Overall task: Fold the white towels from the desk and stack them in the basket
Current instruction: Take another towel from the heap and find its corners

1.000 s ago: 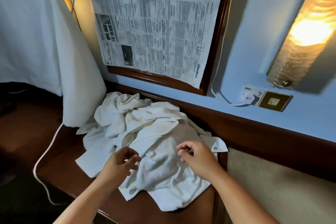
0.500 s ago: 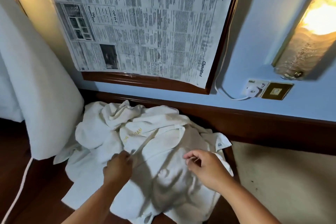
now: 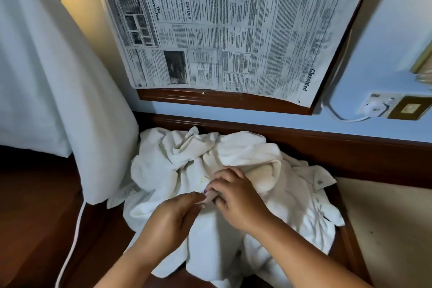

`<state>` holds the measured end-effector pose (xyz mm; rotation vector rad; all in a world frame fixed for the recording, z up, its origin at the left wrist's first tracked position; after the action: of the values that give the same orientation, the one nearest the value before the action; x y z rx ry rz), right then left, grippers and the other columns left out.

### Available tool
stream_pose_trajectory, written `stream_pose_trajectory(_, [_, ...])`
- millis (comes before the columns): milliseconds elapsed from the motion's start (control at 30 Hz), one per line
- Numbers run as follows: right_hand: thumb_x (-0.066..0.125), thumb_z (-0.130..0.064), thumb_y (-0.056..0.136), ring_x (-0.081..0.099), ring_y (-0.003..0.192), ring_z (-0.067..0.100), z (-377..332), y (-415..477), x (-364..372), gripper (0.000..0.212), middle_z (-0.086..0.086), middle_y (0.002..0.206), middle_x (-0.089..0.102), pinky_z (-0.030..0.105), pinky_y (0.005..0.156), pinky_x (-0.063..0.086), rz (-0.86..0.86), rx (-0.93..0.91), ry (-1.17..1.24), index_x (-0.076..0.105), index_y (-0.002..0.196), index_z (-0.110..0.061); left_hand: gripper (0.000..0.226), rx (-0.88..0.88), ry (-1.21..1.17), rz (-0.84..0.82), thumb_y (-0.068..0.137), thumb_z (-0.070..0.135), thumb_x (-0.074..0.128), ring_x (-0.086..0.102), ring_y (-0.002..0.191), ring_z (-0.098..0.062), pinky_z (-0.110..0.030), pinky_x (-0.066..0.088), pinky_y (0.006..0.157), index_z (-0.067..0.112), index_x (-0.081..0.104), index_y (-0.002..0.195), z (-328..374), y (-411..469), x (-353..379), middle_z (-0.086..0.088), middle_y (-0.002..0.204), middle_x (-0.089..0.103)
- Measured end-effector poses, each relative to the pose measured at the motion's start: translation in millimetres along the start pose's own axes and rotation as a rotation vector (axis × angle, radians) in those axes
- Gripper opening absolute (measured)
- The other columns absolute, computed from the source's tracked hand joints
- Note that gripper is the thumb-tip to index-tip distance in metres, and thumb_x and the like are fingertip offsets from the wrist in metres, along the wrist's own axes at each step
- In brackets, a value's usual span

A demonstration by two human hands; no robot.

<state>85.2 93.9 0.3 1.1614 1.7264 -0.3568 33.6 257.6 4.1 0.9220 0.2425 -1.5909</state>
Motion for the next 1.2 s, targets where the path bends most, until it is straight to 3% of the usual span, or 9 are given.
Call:
stream_pose_trajectory(167, [0.042,-0.026,0.087,0.061,0.086,0.019,-13,21,-15,0.032,-0.004,0.099,0.065,0.035,0.075,0.05,0.082,-0.054,0.055,0.066,0.107,-0.018,0.021,-0.194,0.179,0.097,0.084,0.025,0.08,0.059,0.069,-0.006,-0.028,0.049,0.06,0.034,0.064,0.093,-45,-2,-8,0.013,0.077,0.062])
stream_pose_trajectory(400, [0.05,-0.012,0.09,0.06,0.093,0.017,67,3,-106,0.021,-0.005,0.1,0.065,0.03,0.081,0.046,0.575,0.386,0.118,0.066,0.104,-0.016,0.027,-0.37,0.083,0.259,0.087,0.002,0.072,0.063,0.073,-0.006,-0.011,0.044,0.06,0.028,0.067,0.088,-75,2,-20,0.013,0.075,0.067])
stream_pose_trajectory(500, [0.06,-0.015,0.089,0.058,0.105,0.026,86,-7,-105,0.026,0.0,0.11,0.058,0.036,0.085,0.047,0.322,0.567,-0.054,0.059,0.114,-0.023,0.03,-0.297,0.038,0.405,0.085,-0.007,0.067,0.064,0.078,-0.004,-0.003,0.043,0.07,0.019,0.072,0.099,-40,37,-39,0.015,0.085,0.069])
stream_pose_trajectory(633, [0.079,-0.044,0.075,0.036,0.132,0.01,30,-2,-78,0.09,-0.007,0.145,0.033,0.021,0.106,0.034,0.032,0.227,-0.041,0.029,0.151,-0.036,0.041,0.055,0.015,0.26,0.071,-0.01,0.074,0.066,0.085,-0.001,-0.016,0.051,0.073,0.02,0.076,0.098,42,85,-49,0.012,0.091,0.072])
stream_pose_trajectory(767, [0.055,-0.033,0.085,0.061,0.083,0.001,-4,4,-101,0.027,-0.013,0.092,0.067,0.014,0.068,0.044,0.457,0.14,0.243,0.068,0.105,-0.022,0.038,0.132,0.028,0.306,0.068,-0.006,0.077,0.062,0.075,-0.008,-0.028,0.051,0.064,0.02,0.067,0.094,80,111,-49,0.011,0.082,0.067])
stream_pose_trajectory(900, [0.056,-0.007,0.085,0.054,0.066,-0.001,-2,3,-127,0.028,-0.019,0.07,0.059,0.012,0.06,0.038,0.534,0.146,0.296,0.063,0.085,-0.034,0.039,-0.203,-0.314,0.159,0.078,0.006,0.083,0.067,0.083,-0.004,-0.02,0.053,0.071,0.022,0.061,0.107,41,115,-25,0.009,0.093,0.07])
stream_pose_trajectory(967, [0.057,-0.01,0.087,0.055,0.068,0.0,2,-4,-130,0.028,-0.018,0.071,0.06,0.014,0.061,0.038,0.512,0.157,0.296,0.057,0.084,-0.037,0.022,-0.298,-0.363,0.027,0.086,0.008,0.076,0.069,0.082,-0.006,-0.027,0.055,0.072,0.022,0.069,0.101,20,107,-7,0.006,0.089,0.074])
stream_pose_trajectory(1100, [0.06,-0.02,0.096,0.061,0.092,0.009,52,-18,-122,0.011,-0.012,0.093,0.063,0.022,0.069,0.034,0.38,0.532,0.188,0.058,0.107,-0.022,0.023,-0.322,-0.326,0.216,0.1,0.03,0.06,0.061,0.072,-0.022,-0.036,0.051,0.067,0.013,0.07,0.087,-1,92,-14,-0.009,0.078,0.066])
stream_pose_trajectory(1200, [0.07,-0.031,0.088,0.047,0.127,0.012,48,-21,-105,0.071,-0.001,0.141,0.041,0.021,0.095,0.037,0.11,0.499,0.002,0.033,0.148,-0.025,0.018,-0.034,-0.14,0.142,0.098,0.035,0.06,0.066,0.08,-0.007,-0.025,0.052,0.071,0.024,0.071,0.089,30,96,-24,0.01,0.083,0.07])
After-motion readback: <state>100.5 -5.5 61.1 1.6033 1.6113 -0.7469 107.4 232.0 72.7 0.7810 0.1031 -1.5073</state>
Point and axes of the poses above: each hand's wrist, its own y-axis towards the middle knuckle, its own x-axis out of the palm, z = x × y, the point moved 5 cm from there along y, towards the middle knuckle
